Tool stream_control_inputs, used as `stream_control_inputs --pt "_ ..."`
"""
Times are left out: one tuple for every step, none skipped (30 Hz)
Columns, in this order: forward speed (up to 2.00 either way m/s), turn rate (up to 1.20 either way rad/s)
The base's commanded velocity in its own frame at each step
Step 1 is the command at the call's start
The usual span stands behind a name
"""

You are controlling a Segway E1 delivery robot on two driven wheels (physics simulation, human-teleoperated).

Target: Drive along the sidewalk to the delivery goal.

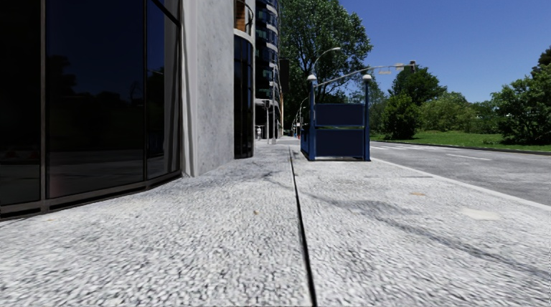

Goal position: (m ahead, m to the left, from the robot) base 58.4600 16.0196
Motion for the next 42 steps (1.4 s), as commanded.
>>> stream_control_inputs --pt "2.00 0.00" --pt "2.00 0.00" --pt "2.00 0.00" --pt "2.00 0.00" --pt "2.00 0.00" --pt "2.00 0.00" --pt "2.00 0.00" --pt "2.00 0.00" --pt "2.00 0.00" --pt "2.00 0.00" --pt "2.00 0.00" --pt "2.00 0.00" --pt "2.00 0.00" --pt "2.00 0.00" --pt "2.00 0.00" --pt "2.00 0.00" --pt "2.00 0.00" --pt "2.00 0.00" --pt "2.00 0.00" --pt "2.00 0.00" --pt "2.00 0.00" --pt "2.00 0.00" --pt "2.00 0.00" --pt "2.00 0.00" --pt "2.00 0.00" --pt "2.00 0.00" --pt "2.00 0.00" --pt "2.00 0.00" --pt "2.00 0.00" --pt "2.00 0.00" --pt "2.00 0.00" --pt "2.00 0.00" --pt "2.00 0.00" --pt "2.00 0.00" --pt "2.00 0.00" --pt "2.00 0.00" --pt "2.00 0.00" --pt "2.00 0.00" --pt "2.00 0.00" --pt "2.00 0.00" --pt "2.00 0.00" --pt "2.00 0.00"
